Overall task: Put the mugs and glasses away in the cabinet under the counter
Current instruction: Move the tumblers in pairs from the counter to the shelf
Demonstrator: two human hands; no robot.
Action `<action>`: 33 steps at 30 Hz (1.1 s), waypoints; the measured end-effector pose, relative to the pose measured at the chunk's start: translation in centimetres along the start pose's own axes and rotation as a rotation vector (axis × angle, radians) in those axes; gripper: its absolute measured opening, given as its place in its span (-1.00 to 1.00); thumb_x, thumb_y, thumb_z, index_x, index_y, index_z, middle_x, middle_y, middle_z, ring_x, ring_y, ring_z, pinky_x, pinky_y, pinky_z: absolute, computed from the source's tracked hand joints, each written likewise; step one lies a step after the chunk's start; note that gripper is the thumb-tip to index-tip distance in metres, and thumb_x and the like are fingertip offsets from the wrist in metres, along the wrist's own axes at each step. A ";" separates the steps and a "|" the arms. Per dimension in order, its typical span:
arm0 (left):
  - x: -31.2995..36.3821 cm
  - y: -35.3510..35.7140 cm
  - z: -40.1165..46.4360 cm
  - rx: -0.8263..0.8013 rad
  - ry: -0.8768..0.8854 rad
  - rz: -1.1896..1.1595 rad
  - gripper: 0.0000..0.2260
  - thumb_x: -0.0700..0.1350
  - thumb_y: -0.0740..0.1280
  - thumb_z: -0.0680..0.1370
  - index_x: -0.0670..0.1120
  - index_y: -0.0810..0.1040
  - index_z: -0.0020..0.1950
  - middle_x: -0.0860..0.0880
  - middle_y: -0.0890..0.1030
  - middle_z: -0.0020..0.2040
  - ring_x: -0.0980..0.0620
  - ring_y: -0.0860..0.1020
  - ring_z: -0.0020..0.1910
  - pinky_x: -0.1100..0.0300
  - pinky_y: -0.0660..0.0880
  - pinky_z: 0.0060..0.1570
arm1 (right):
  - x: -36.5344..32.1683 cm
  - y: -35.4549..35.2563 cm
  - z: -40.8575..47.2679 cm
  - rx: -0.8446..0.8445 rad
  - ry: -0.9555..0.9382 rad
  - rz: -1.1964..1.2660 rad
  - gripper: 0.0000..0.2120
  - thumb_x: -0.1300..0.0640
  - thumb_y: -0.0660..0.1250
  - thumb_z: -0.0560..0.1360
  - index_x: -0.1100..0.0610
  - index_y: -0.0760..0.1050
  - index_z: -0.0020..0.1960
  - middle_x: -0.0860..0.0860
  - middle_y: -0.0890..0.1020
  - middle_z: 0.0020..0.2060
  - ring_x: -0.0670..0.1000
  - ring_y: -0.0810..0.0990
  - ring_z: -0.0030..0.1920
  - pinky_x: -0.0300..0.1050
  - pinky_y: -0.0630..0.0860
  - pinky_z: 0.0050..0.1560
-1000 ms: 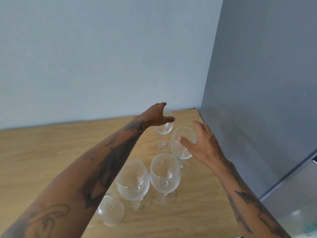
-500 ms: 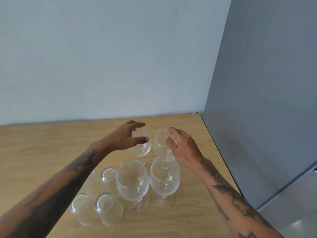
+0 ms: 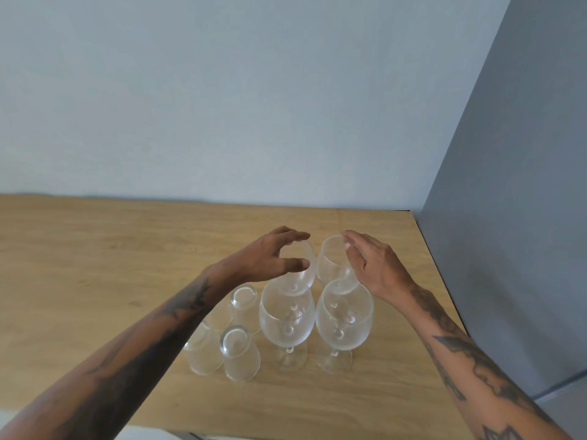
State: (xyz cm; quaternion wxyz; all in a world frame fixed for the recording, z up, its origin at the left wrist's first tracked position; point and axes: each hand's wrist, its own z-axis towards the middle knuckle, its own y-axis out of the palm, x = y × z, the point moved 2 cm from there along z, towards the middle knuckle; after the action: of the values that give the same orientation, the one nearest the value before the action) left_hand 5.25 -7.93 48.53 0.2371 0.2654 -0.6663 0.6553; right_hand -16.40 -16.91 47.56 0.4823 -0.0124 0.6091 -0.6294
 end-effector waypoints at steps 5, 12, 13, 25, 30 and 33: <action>-0.1 0.2 -0.2 0.018 -0.006 -0.010 -0.44 0.16 0.40 0.54 0.14 0.37 0.52 0.13 0.37 0.48 0.05 0.42 0.41 0.04 0.41 0.37 | 0.0 0.1 -0.1 0.002 -0.002 0.011 -0.65 0.14 0.16 0.65 0.19 0.43 0.40 0.12 0.60 0.25 0.11 0.58 0.24 -0.03 0.50 0.25; -0.2 -1.1 -2.4 0.180 -0.039 -0.081 -0.48 0.17 0.38 0.55 0.08 0.43 0.48 0.11 0.41 0.46 0.04 0.48 0.34 0.08 0.42 0.34 | -1.1 -1.0 -0.4 -0.023 0.037 -0.018 -0.54 -0.04 0.16 0.65 0.14 0.34 0.47 0.09 0.46 0.42 0.08 0.46 0.40 -0.09 0.36 0.39; -0.4 -1.7 -3.0 0.198 -0.038 -0.081 -0.50 0.17 0.38 0.55 0.09 0.44 0.47 0.11 0.42 0.45 0.06 0.47 0.36 0.06 0.43 0.35 | -1.7 -1.3 -0.5 -0.002 0.040 -0.023 -0.53 -0.06 0.16 0.64 0.13 0.33 0.48 0.09 0.45 0.42 0.10 0.47 0.39 -0.06 0.37 0.39; -7.0 -8.6 -15.8 0.424 -0.025 -0.192 -0.67 -0.03 0.39 0.58 0.01 0.58 0.36 0.04 0.56 0.28 0.10 0.51 0.30 0.09 0.54 0.22 | -17.6 -0.8 -2.0 0.256 -0.138 0.034 -0.62 -0.07 0.20 0.63 0.08 0.45 0.36 0.03 0.52 0.29 0.04 0.60 0.14 -0.07 0.55 0.11; -11.3 -6.2 -20.5 0.545 -0.083 -0.219 -0.75 -0.13 0.40 0.57 -0.03 0.64 0.25 0.03 0.59 0.19 0.05 0.62 0.13 0.10 0.61 0.07 | -22.7 4.8 -5.0 0.257 -0.251 0.041 -0.70 0.04 0.28 0.60 0.12 0.51 0.28 0.01 0.57 0.11 -0.07 0.58 -0.13 -0.39 0.44 -0.11; -13.0 -2.5 -21.6 0.478 -0.120 -0.196 -0.69 -0.10 0.42 0.54 -0.02 0.60 0.30 0.00 0.53 0.22 0.01 0.58 0.16 0.03 0.60 0.10 | -22.8 9.8 -7.8 0.179 -0.207 0.004 -0.71 0.13 0.35 0.55 0.16 0.53 0.26 0.04 0.56 0.11 -0.05 0.56 -0.13 -0.43 0.45 -0.08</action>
State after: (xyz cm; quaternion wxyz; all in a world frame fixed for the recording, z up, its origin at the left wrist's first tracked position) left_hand 15.88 14.24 42.41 0.1901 0.4156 -0.4766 0.7510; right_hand -3.11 5.15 50.92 0.5429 -0.0330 0.4975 -0.6758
